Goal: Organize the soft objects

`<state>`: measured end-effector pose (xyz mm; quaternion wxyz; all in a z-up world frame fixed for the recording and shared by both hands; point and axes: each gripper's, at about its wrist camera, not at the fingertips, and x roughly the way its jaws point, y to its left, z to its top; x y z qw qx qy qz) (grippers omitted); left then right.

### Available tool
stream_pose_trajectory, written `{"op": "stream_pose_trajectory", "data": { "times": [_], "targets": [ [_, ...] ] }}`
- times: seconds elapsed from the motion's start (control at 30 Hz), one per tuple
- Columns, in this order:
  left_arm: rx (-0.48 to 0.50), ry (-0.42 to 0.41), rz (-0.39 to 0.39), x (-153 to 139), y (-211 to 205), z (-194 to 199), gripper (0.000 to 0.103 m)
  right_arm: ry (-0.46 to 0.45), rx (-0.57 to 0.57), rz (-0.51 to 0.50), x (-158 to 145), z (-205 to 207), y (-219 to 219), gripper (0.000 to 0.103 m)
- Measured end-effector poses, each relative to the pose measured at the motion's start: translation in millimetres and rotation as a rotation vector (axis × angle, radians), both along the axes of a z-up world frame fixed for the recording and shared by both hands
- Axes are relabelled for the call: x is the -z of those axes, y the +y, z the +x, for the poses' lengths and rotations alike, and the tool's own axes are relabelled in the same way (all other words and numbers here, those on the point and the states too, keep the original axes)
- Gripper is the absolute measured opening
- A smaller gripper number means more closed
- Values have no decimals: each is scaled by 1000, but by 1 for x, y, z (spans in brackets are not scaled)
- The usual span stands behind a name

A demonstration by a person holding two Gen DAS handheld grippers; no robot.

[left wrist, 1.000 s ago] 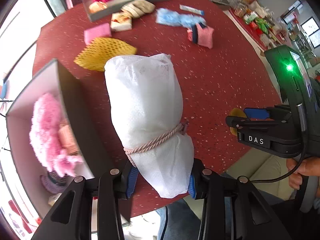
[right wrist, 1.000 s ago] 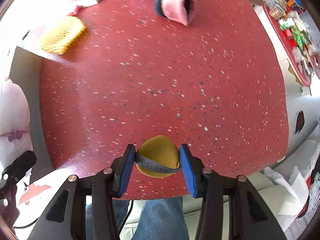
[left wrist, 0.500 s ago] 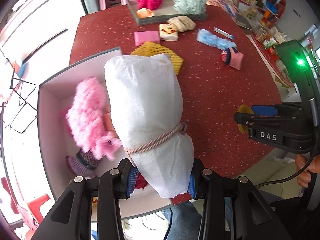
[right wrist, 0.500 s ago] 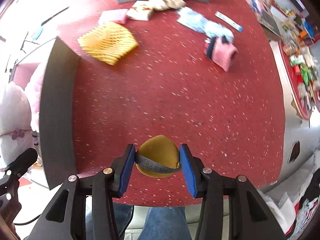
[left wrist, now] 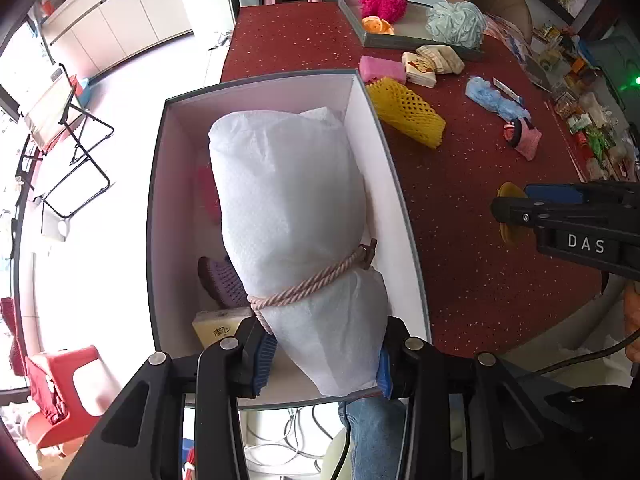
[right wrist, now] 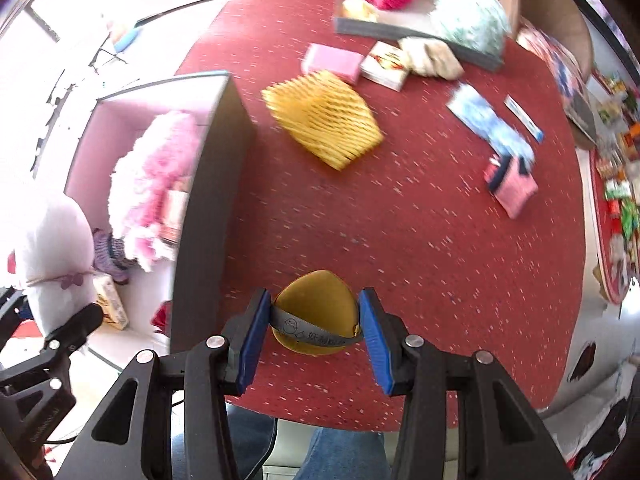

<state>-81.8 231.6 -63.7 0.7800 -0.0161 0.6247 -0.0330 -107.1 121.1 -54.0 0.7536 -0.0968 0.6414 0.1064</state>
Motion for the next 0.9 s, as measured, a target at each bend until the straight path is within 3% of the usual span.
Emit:
{"op": "stream_pose_trajectory", "data": {
  "times": [0.4, 0.9],
  "targets": [
    [-101, 29, 3, 15, 33, -12, 41, -6, -145, 1, -7, -2, 54, 49],
    [-134, 56, 8, 25, 48, -14, 41, 9, -245, 19, -11, 1, 93, 49]
  ]
}}
